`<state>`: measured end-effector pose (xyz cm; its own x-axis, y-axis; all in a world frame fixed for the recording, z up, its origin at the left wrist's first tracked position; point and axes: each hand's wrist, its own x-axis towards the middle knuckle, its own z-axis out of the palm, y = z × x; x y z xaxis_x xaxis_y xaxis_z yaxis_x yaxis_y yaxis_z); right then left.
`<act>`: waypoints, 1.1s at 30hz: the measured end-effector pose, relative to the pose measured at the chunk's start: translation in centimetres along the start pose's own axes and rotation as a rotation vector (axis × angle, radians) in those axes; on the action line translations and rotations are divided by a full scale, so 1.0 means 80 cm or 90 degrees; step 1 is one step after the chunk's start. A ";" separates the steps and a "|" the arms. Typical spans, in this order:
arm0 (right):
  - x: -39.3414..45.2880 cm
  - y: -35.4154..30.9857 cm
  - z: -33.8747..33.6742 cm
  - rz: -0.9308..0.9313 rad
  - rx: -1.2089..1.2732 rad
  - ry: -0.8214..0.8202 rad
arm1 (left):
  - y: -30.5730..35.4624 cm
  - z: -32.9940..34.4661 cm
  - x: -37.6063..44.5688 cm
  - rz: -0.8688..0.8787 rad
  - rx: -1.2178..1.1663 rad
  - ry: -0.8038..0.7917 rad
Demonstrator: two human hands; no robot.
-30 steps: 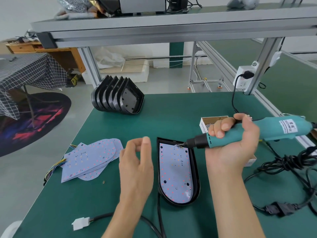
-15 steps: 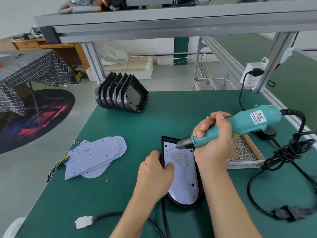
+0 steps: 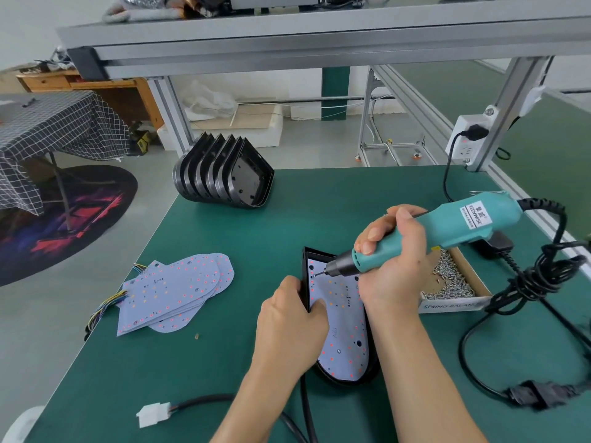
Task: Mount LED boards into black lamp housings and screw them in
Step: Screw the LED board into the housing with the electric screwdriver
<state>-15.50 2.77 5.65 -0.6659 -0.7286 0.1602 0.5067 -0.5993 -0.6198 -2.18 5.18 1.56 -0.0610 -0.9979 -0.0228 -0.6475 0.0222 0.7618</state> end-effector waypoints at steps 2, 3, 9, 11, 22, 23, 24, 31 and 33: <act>0.000 0.000 0.001 -0.006 -0.005 -0.003 | 0.001 0.000 -0.001 -0.001 0.003 0.002; 0.000 0.001 0.001 -0.008 -0.006 -0.005 | 0.001 -0.001 -0.001 -0.001 0.004 0.003; -0.002 0.001 0.001 -0.029 -0.018 -0.030 | 0.004 -0.001 -0.004 0.000 0.013 0.017; -0.003 0.001 0.002 -0.041 -0.028 -0.040 | 0.005 -0.001 -0.005 0.001 0.016 0.019; -0.011 -0.001 0.011 -0.071 -0.062 -0.068 | 0.007 -0.001 -0.009 0.013 0.011 0.036; -0.011 -0.001 0.011 -0.069 -0.061 -0.067 | 0.007 -0.001 -0.010 0.015 0.012 0.037; -0.011 -0.001 0.011 -0.066 -0.058 -0.066 | 0.008 -0.001 -0.010 0.015 0.013 0.039; -0.012 -0.003 0.010 -0.068 -0.059 -0.060 | 0.010 -0.002 -0.012 0.019 0.016 0.051; -0.012 -0.003 0.011 -0.066 -0.060 -0.058 | 0.011 -0.002 -0.013 0.018 0.017 0.051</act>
<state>-14.50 3.35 6.31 -0.6571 -0.6940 0.2942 0.3811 -0.6425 -0.6648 -2.53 6.24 2.36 -0.0191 -0.9985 0.0522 -0.6665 0.0517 0.7437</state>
